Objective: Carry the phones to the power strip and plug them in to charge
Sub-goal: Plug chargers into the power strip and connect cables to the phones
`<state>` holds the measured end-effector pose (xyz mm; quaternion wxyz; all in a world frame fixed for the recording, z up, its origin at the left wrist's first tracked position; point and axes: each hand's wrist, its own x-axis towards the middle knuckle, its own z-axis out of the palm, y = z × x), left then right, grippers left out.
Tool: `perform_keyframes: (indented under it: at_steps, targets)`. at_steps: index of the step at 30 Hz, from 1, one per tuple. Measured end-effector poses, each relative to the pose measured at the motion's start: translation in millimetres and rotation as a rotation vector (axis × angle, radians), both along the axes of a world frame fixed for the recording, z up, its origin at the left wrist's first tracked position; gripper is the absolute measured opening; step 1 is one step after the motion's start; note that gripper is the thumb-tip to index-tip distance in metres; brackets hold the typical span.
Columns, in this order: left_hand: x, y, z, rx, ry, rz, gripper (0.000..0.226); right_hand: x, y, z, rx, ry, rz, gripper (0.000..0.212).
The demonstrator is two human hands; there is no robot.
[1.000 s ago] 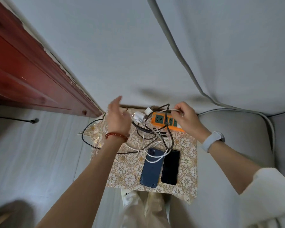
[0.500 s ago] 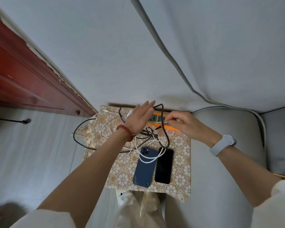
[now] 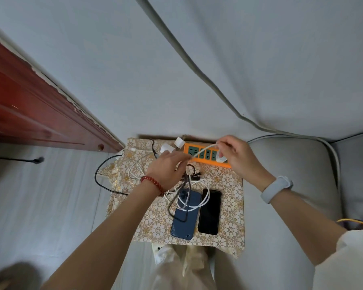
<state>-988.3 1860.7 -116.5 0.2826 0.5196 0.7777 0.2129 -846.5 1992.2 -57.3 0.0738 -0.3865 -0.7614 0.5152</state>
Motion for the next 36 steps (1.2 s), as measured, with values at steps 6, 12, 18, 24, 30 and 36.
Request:
perform_keyframes:
  at_steps: [6, 12, 18, 24, 30, 36]
  targets:
    - [-9, 5, -9, -0.182, -0.037, 0.000, 0.021, 4, -5, 1, -0.065, 0.008, 0.015, 0.015]
    - [-31, 19, 47, 0.165, -0.127, 0.189, 0.016, -4, -6, 23, 0.124, -0.074, 0.239, 0.018]
    - [-31, 7, 79, 0.208, -0.068, 0.058, 0.016, -26, -12, 51, 0.240, 0.063, 0.198, 0.017]
    - [-39, -9, 81, -0.038, -0.091, 0.127, 0.018, -2, -12, 50, 0.317, -0.012, 0.024, 0.015]
    - [-34, 11, 151, 0.206, -0.967, 0.515, 0.015, -9, -40, 64, 0.596, 0.146, -0.096, 0.029]
    - [-34, 10, 177, 0.236, -1.214, 0.568, 0.019, -22, -75, 68, -0.054, 0.117, 0.204, 0.019]
